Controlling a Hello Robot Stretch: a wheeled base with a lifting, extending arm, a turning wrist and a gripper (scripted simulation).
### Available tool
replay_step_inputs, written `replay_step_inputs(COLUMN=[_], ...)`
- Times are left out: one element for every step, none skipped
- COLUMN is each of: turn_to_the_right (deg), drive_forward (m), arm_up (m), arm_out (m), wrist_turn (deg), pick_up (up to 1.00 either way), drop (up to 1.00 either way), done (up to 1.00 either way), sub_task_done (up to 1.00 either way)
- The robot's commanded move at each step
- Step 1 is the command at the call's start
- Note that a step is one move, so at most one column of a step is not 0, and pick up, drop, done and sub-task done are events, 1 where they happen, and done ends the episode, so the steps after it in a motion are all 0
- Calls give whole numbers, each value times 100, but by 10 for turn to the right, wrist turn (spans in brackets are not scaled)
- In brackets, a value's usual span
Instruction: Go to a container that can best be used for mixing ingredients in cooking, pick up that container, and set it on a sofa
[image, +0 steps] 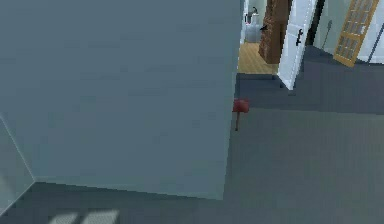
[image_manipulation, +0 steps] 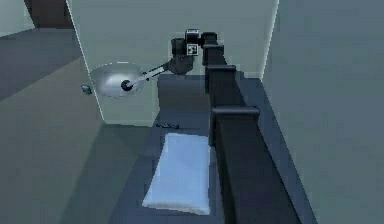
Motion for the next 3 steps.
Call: replay_step_inputs(turn_to_the_right=[0,0,0], drive_forward=[0,0,0], arm_up=[0,0,0], arm_out=[0,0,-46], wrist_turn=[-450,-270,0], pick_up=[0,0,0], drop=[0,0,0], done=[0,0,0], sub_task_done=[0,0,0])
